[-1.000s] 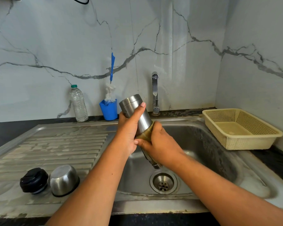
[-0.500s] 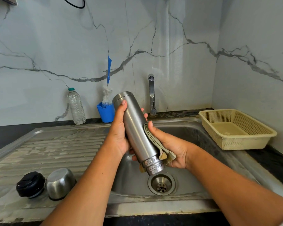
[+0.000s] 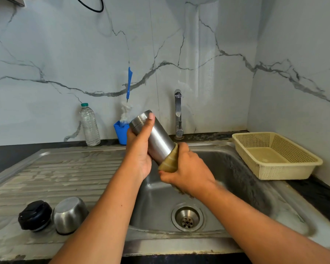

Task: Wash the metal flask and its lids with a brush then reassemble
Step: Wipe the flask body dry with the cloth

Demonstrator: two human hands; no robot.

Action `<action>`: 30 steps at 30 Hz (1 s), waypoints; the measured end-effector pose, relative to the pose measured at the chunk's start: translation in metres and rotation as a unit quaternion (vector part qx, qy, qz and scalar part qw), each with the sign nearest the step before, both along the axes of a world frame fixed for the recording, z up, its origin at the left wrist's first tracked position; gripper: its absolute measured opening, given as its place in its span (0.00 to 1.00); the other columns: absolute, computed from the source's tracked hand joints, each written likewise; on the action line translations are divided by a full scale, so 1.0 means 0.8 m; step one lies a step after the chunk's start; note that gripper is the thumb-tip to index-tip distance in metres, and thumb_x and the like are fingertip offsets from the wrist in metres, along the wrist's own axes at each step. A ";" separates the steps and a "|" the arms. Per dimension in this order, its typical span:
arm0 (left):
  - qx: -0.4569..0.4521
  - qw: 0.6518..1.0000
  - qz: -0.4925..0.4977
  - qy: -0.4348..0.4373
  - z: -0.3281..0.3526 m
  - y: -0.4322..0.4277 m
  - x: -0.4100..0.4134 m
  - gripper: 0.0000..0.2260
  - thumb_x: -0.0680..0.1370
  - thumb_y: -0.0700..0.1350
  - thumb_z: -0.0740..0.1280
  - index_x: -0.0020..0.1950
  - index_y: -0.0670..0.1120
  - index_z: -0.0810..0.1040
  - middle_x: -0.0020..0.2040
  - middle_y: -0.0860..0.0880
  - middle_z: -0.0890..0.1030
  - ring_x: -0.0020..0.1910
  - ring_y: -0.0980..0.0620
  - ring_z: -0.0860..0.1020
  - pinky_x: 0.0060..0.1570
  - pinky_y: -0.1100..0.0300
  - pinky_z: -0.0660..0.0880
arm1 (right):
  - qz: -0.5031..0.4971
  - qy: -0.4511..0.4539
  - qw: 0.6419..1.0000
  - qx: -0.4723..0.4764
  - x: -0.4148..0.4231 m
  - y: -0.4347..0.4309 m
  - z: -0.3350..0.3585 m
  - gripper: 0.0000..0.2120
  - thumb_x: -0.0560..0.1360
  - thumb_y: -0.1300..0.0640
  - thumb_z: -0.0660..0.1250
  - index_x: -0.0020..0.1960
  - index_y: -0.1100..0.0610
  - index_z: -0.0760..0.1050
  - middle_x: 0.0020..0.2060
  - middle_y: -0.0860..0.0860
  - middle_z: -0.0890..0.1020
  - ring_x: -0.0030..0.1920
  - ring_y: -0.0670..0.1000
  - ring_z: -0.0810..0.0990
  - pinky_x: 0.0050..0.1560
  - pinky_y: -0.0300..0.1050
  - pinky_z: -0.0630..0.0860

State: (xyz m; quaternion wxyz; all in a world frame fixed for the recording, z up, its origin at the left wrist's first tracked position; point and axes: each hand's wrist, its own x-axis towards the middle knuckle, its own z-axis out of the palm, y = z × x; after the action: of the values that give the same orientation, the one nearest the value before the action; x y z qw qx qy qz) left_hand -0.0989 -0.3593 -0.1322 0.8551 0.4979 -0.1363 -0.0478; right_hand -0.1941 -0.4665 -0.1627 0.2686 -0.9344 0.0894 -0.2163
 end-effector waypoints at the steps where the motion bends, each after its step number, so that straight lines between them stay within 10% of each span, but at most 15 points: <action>1: 0.006 1.000 0.016 -0.002 -0.002 0.000 0.000 0.37 0.61 0.59 0.82 0.67 0.51 0.76 0.58 0.47 0.85 0.59 0.46 0.84 0.60 0.44 0.81 | 0.010 -0.002 1.000 -0.009 0.001 0.003 -0.002 0.31 0.66 0.41 0.76 0.57 0.52 0.63 0.46 0.46 0.76 0.45 0.50 0.80 0.43 0.46 0.79; 6: -0.025 0.997 -0.076 0.023 0.001 0.015 -0.003 0.25 0.67 0.57 0.77 0.56 0.43 0.80 0.45 0.43 0.83 0.45 0.44 0.84 0.45 0.51 0.83 | 0.159 0.035 0.954 0.251 0.004 -0.011 -0.004 0.32 0.63 0.41 0.78 0.61 0.52 0.73 0.48 0.49 0.85 0.45 0.49 0.86 0.48 0.49 0.84; 9: -0.057 0.990 -0.128 0.021 0.001 0.013 -0.006 0.22 0.69 0.60 0.70 0.51 0.43 0.81 0.42 0.45 0.83 0.40 0.46 0.83 0.41 0.55 0.82 | 0.281 0.129 0.794 0.523 -0.005 -0.023 -0.001 0.33 0.69 0.43 0.75 0.68 0.60 0.75 0.54 0.63 0.84 0.47 0.57 0.85 0.48 0.53 0.84; 13: -0.067 0.984 -0.162 0.023 0.004 0.011 -0.011 0.31 0.69 0.64 0.72 0.58 0.40 0.79 0.46 0.43 0.83 0.43 0.46 0.83 0.43 0.53 0.81 | 0.410 0.207 0.622 0.634 -0.011 -0.028 -0.004 0.35 0.74 0.36 0.71 0.72 0.58 0.75 0.63 0.65 0.78 0.61 0.62 0.79 0.64 0.61 0.76; 16: -0.054 0.990 -0.130 0.007 0.003 0.016 -0.009 0.25 0.72 0.63 0.71 0.54 0.41 0.81 0.43 0.44 0.84 0.41 0.46 0.83 0.43 0.54 0.81 | 0.378 0.203 0.670 0.606 -0.010 -0.022 0.001 0.31 0.72 0.34 0.70 0.64 0.57 0.82 0.54 0.60 0.82 0.53 0.58 0.82 0.58 0.58 0.79; 24: 0.068 0.997 0.003 -0.041 -0.013 -0.005 -0.012 0.24 0.71 0.53 0.80 0.62 0.52 0.75 0.55 0.42 0.83 0.50 0.43 0.85 0.48 0.47 0.84 | 0.157 -0.011 0.961 0.229 0.005 -0.013 -0.004 0.36 0.64 0.43 0.83 0.66 0.50 0.72 0.56 0.48 0.82 0.54 0.48 0.83 0.59 0.51 0.82; 30: 0.065 0.998 -0.021 -0.011 -0.016 -0.010 -0.013 0.28 0.69 0.53 0.80 0.66 0.56 0.73 0.57 0.44 0.83 0.51 0.46 0.86 0.43 0.52 0.83 | 0.050 -0.065 0.997 -0.017 0.004 0.010 -0.001 0.56 0.69 0.41 0.78 0.83 0.56 0.48 0.76 0.51 0.62 0.74 0.52 0.61 0.75 0.48 0.61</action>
State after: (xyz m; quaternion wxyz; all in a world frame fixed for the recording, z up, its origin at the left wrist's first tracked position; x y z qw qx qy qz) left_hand -0.1093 -0.3672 -0.1447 0.8183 0.5499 -0.1523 -0.0688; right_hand -0.1907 -0.4588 -0.1635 0.2681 -0.9262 0.0213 -0.2643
